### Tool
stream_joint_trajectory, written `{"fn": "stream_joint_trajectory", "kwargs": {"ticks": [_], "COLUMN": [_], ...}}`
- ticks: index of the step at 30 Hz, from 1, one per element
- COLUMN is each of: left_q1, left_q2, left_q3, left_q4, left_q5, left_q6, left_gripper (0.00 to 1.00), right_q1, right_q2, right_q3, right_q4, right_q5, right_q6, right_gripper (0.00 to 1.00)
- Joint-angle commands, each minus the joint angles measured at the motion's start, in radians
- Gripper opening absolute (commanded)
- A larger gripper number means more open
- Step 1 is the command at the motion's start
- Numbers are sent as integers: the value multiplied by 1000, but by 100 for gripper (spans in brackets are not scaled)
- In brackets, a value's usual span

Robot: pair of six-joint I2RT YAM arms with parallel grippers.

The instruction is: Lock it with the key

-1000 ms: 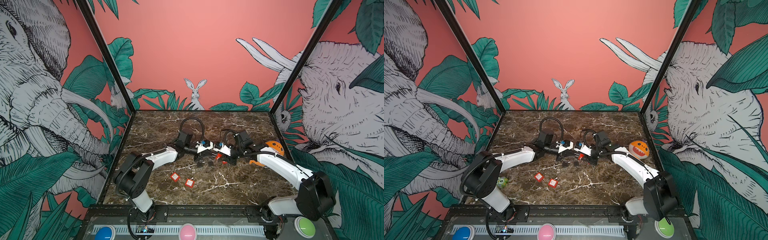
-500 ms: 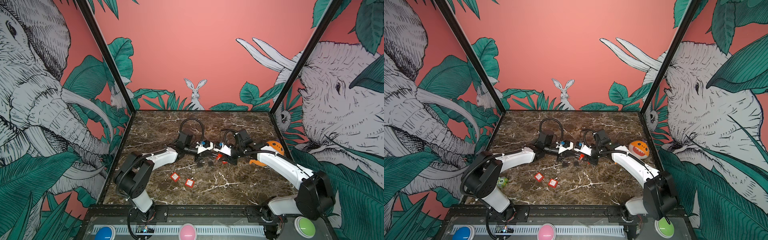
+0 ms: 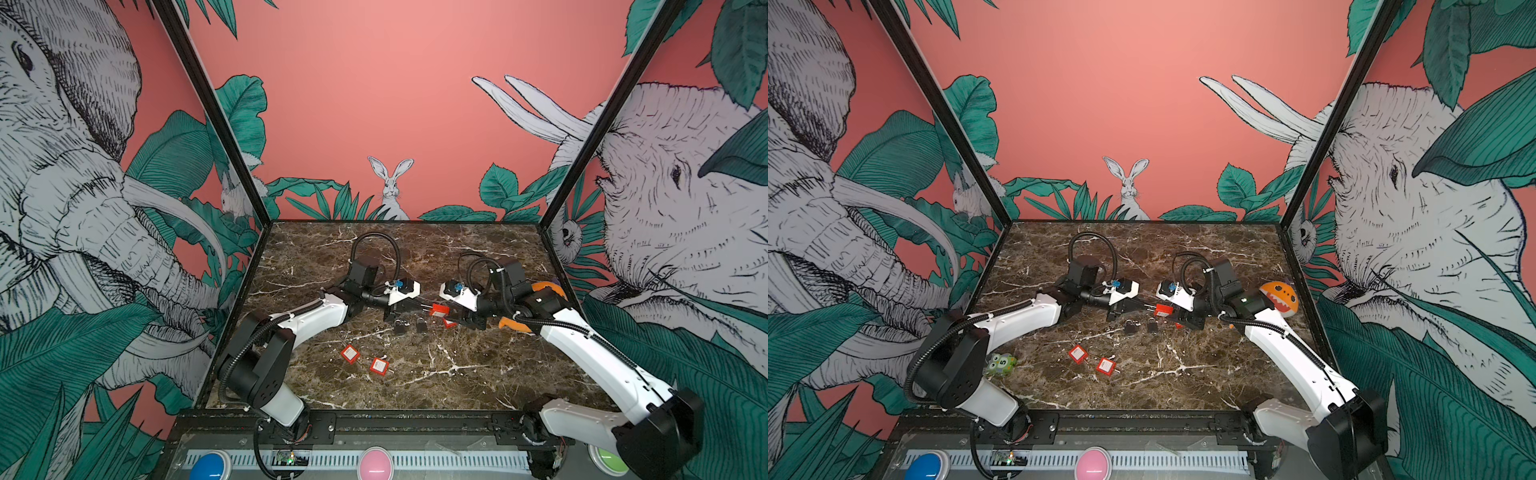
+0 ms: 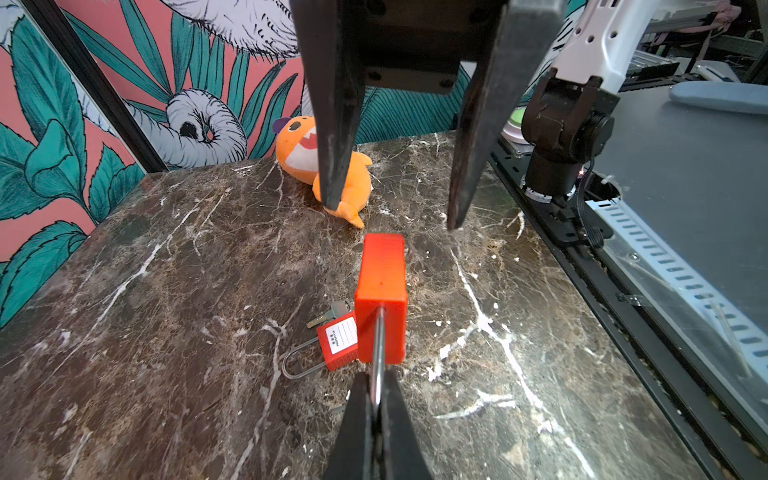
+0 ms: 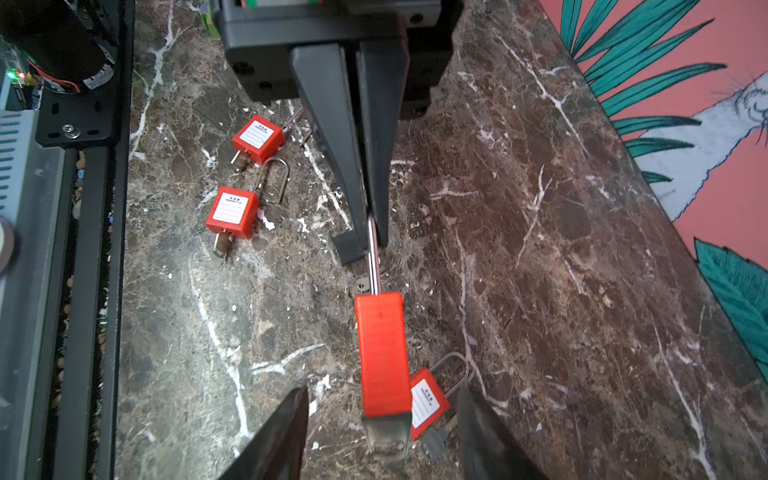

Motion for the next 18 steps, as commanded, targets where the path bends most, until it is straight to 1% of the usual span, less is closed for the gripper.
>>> {"fn": "stream_joint_trajectory", "kwargs": {"ticks": [1,4,7,15,18], "left_q1": [4,2,3,1,0], "left_q2": [-56,-60,-58,-63,-64], "left_q3": [-14,-17,-14,-23,-26], "left_q4": [4,11,14,34,44], "left_q5": [43,49,59,66,63], "left_q6": [22,20,15,0,-5], "left_gripper": [0,0,0,0,0], "right_q1": [-47,-85,-92,-92,-93], "right_q2": [-12,6,32,119,147], "right_q3": [36,42,56,105,111], "right_q4": [-115,-149,-167,-197,-207], "right_q5": [-59,-82,-101,-153,-150], "right_q6": [-1,2,2,0,-5], "right_gripper": [52,48,43,39,38]}}
